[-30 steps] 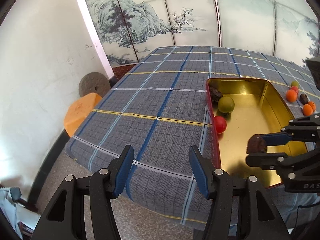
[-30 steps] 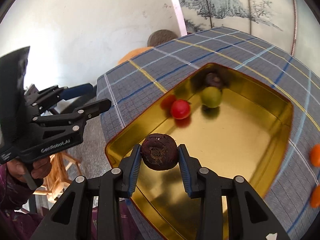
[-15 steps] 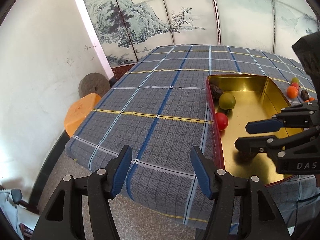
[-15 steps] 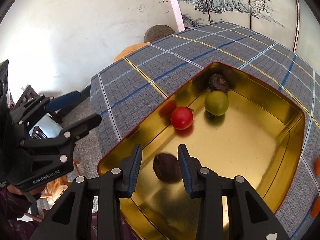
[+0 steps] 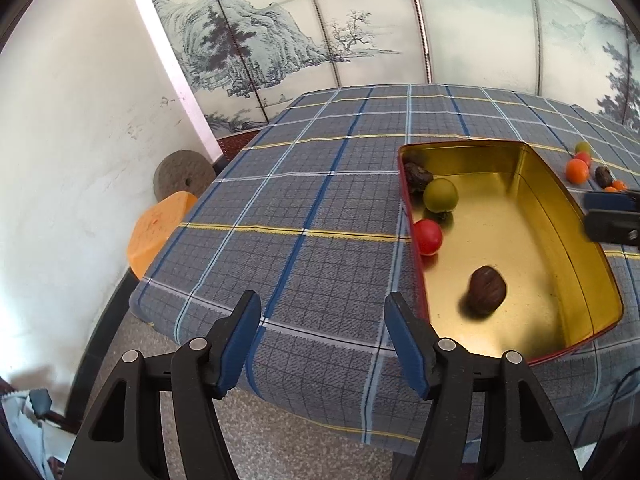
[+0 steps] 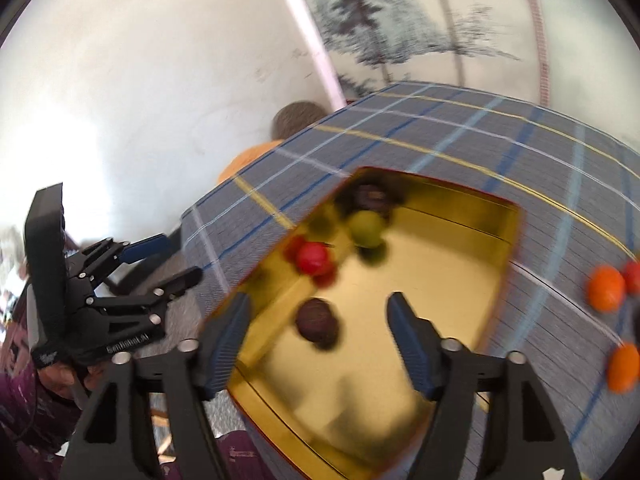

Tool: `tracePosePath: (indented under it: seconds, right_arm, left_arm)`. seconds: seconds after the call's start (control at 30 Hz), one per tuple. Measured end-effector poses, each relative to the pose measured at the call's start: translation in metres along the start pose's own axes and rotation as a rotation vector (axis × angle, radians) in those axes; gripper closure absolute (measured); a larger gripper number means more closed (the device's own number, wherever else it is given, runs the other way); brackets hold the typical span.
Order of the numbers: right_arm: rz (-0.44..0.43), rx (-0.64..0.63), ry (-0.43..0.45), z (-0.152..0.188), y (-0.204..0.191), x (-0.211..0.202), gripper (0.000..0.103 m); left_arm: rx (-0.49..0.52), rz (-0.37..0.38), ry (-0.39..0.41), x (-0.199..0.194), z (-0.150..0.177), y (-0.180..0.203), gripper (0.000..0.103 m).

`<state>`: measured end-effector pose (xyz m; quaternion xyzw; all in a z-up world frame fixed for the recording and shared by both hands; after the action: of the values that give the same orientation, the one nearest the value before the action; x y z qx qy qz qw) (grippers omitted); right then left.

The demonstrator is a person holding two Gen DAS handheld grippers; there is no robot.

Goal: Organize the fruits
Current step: 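Move the left gripper to the orange and grasp it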

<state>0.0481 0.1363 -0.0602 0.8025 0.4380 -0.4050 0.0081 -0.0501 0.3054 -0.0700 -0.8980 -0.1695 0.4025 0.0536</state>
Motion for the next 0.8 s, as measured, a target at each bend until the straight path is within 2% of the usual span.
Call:
tracePosePath:
  seconds: [0.07, 0.23, 0.33, 0.4, 0.47, 0.53, 0.6, 0.67, 0.8]
  right_arm:
    - [0.033, 0.045, 0.014, 0.011, 0.026, -0.016, 0.03]
    - [0.208, 0.157, 0.031, 0.052, 0.113, -0.065, 0.023]
    - [0.376, 0.224, 0.022, 0.082, 0.17, -0.102, 0.016]
    - [0.485, 0.262, 0.009, 0.103, 0.205, -0.127, 0.008]
    - [0.576, 0.283, -0.013, 0.121, 0.234, -0.146, 0.004]
    - [0.617, 0.313, -0.04, 0.134, 0.255, -0.158, 0.003]
    - [0.662, 0.326, -0.047, 0.144, 0.273, -0.17, 0.002]
    - [0.702, 0.324, -0.045, 0.15, 0.282, -0.18, 0.0]
    - [0.722, 0.338, -0.042, 0.155, 0.292, -0.187, 0.0]
  left_arm:
    - [0.013, 0.004, 0.002, -0.002, -0.002, 0.006, 0.038]
    - [0.07, 0.03, 0.027, -0.015, -0.012, 0.03, 0.038]
    - [0.127, 0.083, 0.046, -0.025, -0.02, 0.057, 0.038]
    - [0.174, 0.147, 0.059, -0.035, -0.028, 0.084, 0.038]
    - [0.218, 0.201, 0.076, -0.045, -0.035, 0.11, 0.038]
    - [0.254, 0.279, 0.083, -0.054, -0.044, 0.141, 0.038]
    - [0.289, 0.395, 0.076, -0.066, -0.053, 0.179, 0.038]
    - [0.3, 0.466, 0.068, -0.07, -0.063, 0.208, 0.038]
    - [0.29, 0.601, -0.015, -0.066, -0.08, 0.274, 0.038]
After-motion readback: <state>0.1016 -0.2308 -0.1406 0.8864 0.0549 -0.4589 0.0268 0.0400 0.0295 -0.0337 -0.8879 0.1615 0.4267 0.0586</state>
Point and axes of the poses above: each gripper's, at about its wrist camera, not at the fingertips, and x roughly the way its jaws point, y to its right, z to its underside, the point moved 9 cm from there along x, roughly the way its jaws point, and after that the axes turned 1 degree about -x, right-handed, at the moved point
